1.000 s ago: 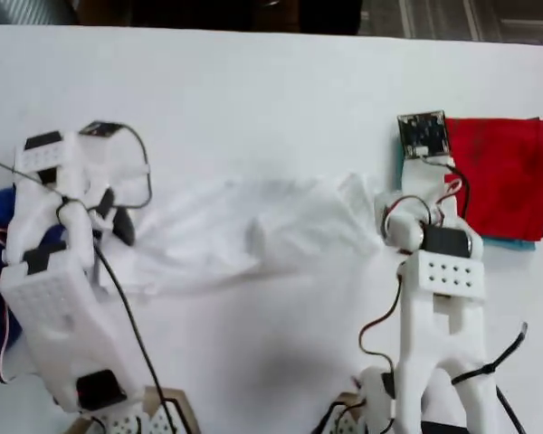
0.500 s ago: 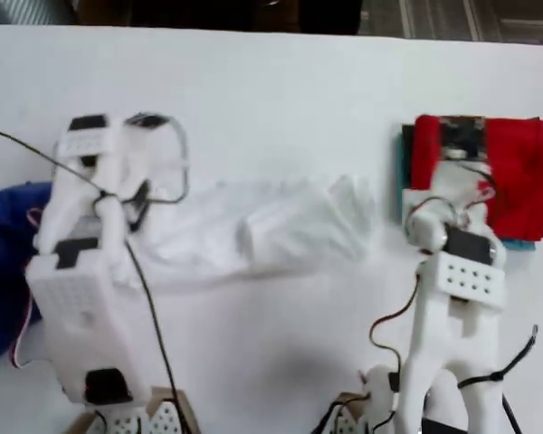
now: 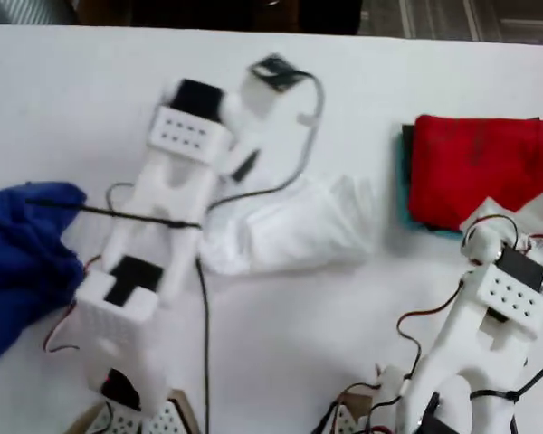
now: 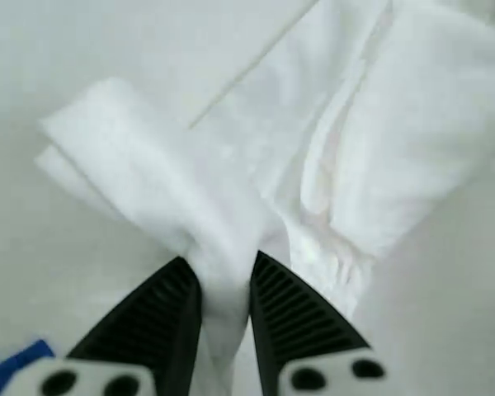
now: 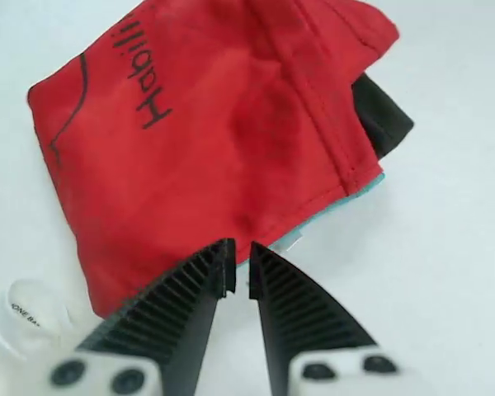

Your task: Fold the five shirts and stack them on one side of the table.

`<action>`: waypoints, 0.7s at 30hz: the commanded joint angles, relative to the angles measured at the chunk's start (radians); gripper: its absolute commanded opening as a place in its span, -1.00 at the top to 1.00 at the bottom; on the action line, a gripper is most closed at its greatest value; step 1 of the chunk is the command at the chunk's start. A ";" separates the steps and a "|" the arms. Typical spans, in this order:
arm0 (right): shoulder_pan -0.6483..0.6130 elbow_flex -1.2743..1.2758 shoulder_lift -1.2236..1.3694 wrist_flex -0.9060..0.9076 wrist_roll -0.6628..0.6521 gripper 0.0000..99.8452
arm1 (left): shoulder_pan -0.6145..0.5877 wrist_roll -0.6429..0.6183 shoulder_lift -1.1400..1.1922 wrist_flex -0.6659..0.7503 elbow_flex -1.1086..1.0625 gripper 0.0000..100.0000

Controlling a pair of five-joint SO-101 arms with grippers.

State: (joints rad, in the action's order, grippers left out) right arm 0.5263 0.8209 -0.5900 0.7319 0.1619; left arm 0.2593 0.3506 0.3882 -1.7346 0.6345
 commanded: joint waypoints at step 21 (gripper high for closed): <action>0.054 -0.006 -0.035 -0.051 0.011 0.93 | 0.333 -0.008 0.195 0.233 0.097 0.95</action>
State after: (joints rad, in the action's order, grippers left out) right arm 0.5708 0.8209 -0.5900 0.6966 0.1649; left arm 0.5677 0.3521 0.5892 -1.5275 0.6882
